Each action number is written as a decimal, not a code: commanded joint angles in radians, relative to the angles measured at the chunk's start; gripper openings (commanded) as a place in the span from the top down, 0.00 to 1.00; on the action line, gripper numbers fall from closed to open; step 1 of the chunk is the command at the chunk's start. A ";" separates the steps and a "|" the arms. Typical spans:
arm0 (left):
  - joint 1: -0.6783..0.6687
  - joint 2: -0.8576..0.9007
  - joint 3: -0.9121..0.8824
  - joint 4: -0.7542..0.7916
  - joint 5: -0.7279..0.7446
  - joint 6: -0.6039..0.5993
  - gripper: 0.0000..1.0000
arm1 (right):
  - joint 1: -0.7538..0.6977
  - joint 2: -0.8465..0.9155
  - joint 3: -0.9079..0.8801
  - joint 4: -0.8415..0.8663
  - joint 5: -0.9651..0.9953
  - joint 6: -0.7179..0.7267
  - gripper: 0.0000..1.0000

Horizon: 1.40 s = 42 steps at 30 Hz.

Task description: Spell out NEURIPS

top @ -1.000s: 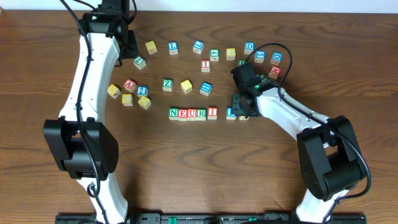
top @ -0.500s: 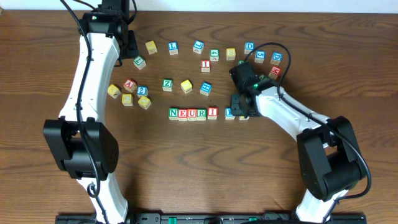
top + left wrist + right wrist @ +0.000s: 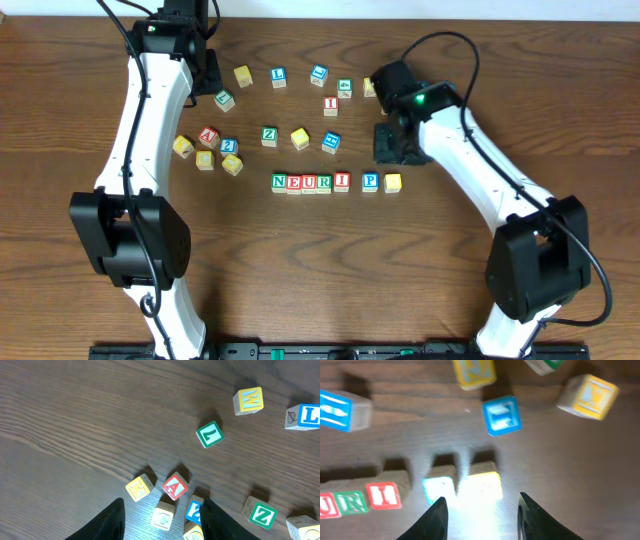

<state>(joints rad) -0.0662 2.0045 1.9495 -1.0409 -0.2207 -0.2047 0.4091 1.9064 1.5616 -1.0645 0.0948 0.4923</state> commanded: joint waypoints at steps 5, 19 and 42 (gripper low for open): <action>0.004 -0.031 0.018 -0.005 -0.019 0.013 0.53 | -0.075 -0.004 -0.081 -0.032 0.033 -0.003 0.69; 0.004 -0.031 0.018 -0.005 -0.019 0.013 0.52 | -0.074 -0.004 -0.309 0.208 -0.069 -0.038 0.73; 0.004 -0.031 0.018 -0.005 -0.019 0.013 0.52 | -0.058 -0.004 -0.342 0.292 -0.016 -0.046 0.68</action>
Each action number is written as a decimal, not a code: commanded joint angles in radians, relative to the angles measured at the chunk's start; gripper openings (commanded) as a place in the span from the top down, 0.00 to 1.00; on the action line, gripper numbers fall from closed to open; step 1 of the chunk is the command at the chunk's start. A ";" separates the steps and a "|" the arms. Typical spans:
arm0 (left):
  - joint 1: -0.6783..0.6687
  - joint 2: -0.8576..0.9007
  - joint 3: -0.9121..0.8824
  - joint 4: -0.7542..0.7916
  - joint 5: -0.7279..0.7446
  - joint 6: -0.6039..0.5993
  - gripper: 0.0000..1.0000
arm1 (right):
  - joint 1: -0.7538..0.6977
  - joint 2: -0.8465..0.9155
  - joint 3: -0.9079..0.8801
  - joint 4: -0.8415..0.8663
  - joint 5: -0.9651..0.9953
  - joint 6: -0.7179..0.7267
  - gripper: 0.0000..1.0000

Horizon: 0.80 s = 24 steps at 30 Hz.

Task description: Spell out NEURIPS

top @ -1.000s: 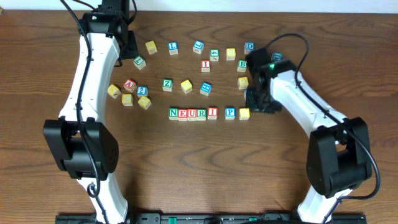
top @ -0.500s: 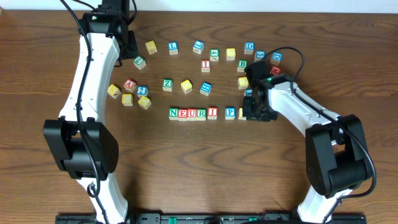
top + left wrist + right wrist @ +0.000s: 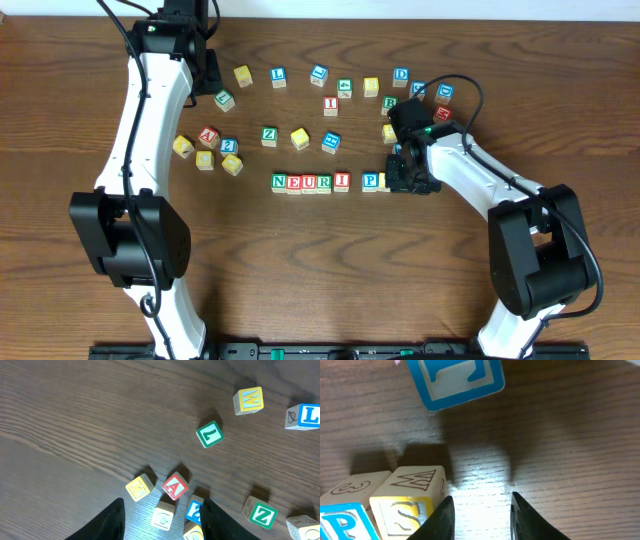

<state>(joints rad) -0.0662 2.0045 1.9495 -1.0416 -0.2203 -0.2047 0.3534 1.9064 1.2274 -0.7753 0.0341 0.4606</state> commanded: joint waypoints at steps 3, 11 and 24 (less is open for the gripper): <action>0.004 -0.031 0.018 -0.005 -0.020 0.013 0.53 | -0.009 -0.004 -0.008 0.019 0.045 -0.040 0.67; 0.004 -0.031 0.018 -0.010 -0.020 0.013 0.53 | -0.003 -0.004 -0.008 0.065 0.010 -0.050 0.68; 0.004 -0.031 0.018 -0.010 -0.019 0.013 0.52 | 0.010 0.019 -0.008 0.088 -0.031 -0.050 0.68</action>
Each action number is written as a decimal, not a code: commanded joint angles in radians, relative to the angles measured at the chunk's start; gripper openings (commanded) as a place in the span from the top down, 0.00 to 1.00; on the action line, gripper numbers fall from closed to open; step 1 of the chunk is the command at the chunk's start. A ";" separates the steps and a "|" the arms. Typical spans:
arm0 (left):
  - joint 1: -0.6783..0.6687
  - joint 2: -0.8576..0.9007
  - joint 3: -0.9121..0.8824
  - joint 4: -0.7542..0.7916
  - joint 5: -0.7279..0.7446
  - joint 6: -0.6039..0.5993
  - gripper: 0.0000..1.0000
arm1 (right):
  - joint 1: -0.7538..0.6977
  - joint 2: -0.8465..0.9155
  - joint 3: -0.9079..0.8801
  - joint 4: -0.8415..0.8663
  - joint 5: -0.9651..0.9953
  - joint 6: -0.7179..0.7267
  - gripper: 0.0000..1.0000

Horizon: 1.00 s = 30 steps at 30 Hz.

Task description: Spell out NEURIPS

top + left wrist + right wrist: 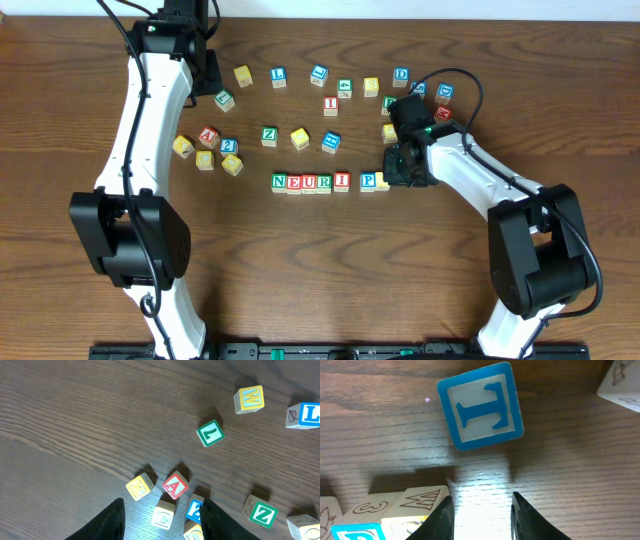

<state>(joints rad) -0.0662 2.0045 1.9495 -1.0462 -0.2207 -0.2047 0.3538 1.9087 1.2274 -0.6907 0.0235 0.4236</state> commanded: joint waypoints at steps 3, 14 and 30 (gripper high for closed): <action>0.004 -0.031 0.018 -0.005 -0.019 0.013 0.52 | 0.010 0.024 -0.008 0.004 -0.031 -0.013 0.68; 0.004 -0.031 0.018 -0.005 -0.019 0.013 0.52 | 0.014 0.024 -0.008 0.025 -0.058 -0.013 0.68; 0.004 -0.031 0.018 -0.007 -0.019 0.013 0.53 | 0.043 0.025 -0.008 0.026 -0.086 0.160 0.68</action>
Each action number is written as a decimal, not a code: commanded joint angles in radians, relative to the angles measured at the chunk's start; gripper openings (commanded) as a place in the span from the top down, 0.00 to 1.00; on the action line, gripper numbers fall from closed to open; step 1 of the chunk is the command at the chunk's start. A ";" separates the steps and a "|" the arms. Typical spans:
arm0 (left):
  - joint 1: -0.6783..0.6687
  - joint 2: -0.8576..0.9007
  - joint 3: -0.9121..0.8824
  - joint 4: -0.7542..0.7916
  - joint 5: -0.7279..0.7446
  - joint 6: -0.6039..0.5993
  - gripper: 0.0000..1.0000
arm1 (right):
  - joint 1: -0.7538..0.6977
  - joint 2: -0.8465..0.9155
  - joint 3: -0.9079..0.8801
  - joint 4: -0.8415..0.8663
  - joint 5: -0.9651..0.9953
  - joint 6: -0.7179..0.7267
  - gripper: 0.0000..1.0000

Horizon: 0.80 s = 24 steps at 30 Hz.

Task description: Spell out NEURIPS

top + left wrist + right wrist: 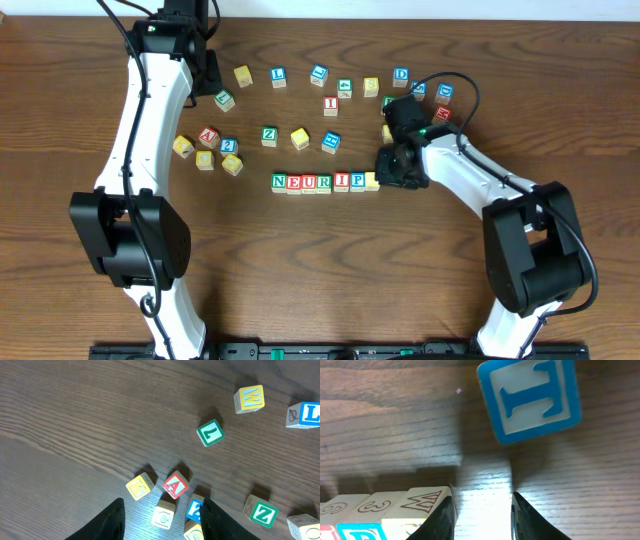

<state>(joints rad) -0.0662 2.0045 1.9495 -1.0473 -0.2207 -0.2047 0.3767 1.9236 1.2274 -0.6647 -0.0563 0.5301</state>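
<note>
The word row [318,181] reads N E U R I P, with a yellow S block [372,181] tight against the P [357,181]. My right gripper [388,168] is low at the row's right end. In the right wrist view it [482,517] is open with bare wood between the fingers, and its left finger [446,520] is against the yellow block [417,507], beside the blue P [357,531]. The left gripper [160,525] hangs open and high at the back left [208,78], holding nothing.
Loose blocks lie behind the row: a blue one [530,400] just ahead of the right gripper, and a cluster at the back right [415,95]. On the left are a red A [175,485], a C [164,517], a green 7 [210,432] and a Z [261,512].
My right gripper has moved left along the row. The yellow S block and the P have shifted left with it, so the P now touches the I. The left arm has not moved.
First my right gripper was raised behind the row, with gaps around the P and the yellow S block. Then it was low at the yellow block's right side. The blocks were closer together a moment later, and now stand as one unbroken row.
</note>
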 commanded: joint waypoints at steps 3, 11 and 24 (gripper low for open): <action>0.004 -0.031 0.018 -0.006 -0.019 0.013 0.52 | 0.031 0.011 -0.008 0.001 -0.006 0.054 0.68; 0.004 -0.031 0.018 -0.007 -0.019 0.013 0.52 | 0.035 0.011 -0.007 0.024 0.001 0.052 0.64; 0.004 -0.031 0.018 -0.007 -0.019 0.013 0.52 | 0.035 0.010 0.029 0.007 -0.003 -0.004 0.53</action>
<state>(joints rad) -0.0662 2.0045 1.9495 -1.0477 -0.2207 -0.2047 0.4080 1.9236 1.2304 -0.6502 -0.0563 0.5400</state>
